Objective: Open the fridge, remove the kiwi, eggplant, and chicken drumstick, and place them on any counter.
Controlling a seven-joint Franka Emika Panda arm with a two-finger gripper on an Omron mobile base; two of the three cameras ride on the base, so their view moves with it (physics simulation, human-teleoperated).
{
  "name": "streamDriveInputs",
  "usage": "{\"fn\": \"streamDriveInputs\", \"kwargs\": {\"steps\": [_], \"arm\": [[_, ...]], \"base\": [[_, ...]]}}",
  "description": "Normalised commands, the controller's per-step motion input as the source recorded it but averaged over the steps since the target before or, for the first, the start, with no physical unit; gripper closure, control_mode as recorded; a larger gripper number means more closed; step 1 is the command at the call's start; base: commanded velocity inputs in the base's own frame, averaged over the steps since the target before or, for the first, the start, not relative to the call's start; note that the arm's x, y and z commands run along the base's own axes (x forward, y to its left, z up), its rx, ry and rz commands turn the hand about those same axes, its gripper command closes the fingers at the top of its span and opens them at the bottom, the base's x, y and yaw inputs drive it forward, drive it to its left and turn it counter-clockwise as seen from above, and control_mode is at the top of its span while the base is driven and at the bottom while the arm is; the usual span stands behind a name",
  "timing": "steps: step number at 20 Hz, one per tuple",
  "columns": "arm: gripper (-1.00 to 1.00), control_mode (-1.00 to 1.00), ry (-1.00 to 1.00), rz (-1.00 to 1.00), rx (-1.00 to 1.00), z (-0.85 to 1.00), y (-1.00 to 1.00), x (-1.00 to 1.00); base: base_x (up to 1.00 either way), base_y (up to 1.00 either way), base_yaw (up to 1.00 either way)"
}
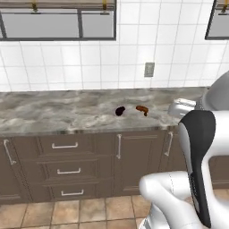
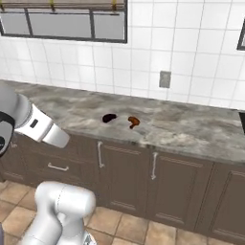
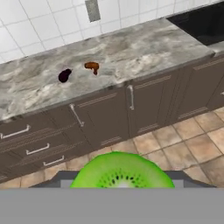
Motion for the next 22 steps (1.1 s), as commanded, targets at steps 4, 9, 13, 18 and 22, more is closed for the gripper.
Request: {"fn": "streamDriveInputs", "kwargs": {"steps": [4,9,13,18,22], "arm": [[1.0,1.0,0.0,0.0,0.0,0.0,0.0,0.0],[1.0,1.0,0.0,0.0,0.0,0.0,0.0,0.0],[1.0,1.0,0.0,0.0,0.0,0.0,0.0,0.0],[1.0,1.0,0.0,0.0,0.0,0.0,0.0,0.0],[1.0,1.0,0.0,0.0,0.0,0.0,0.0,0.0]], "base": [[0.71,-0.55,-0.29],[0.7,-0.34,-0.26],[0.68,-0.01,-0.13],[0.8,0.0,-0.01],[0.52,0.0,0.0]]}}
